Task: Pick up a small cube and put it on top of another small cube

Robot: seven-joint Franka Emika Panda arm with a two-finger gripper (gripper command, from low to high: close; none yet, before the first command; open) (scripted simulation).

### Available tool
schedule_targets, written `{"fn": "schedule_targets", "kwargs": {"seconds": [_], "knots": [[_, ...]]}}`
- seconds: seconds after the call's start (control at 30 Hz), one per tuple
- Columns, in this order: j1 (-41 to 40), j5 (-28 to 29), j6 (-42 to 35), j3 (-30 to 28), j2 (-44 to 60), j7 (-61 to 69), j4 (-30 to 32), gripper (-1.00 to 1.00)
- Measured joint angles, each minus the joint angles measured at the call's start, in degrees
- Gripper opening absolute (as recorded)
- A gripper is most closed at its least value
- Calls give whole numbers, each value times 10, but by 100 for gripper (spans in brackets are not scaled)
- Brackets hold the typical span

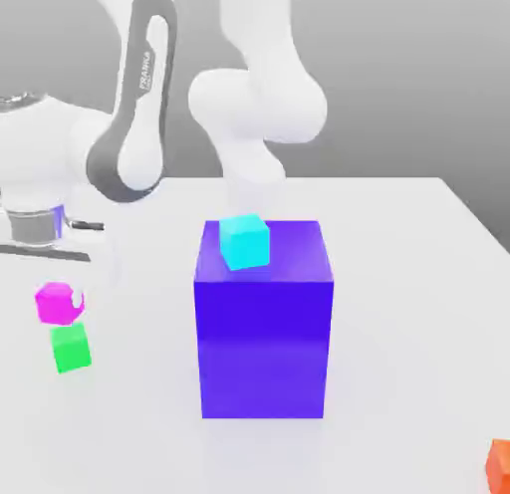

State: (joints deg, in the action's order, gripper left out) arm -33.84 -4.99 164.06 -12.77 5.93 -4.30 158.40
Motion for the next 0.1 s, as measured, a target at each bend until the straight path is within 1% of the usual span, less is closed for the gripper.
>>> {"fn": "schedule_targets", "kwargs": {"seconds": [0.03, 0.1], "knots": [[-3, -9, 10, 4, 11, 7, -1, 100], [-3, -9, 10, 4, 11, 7, -1, 100]]}}
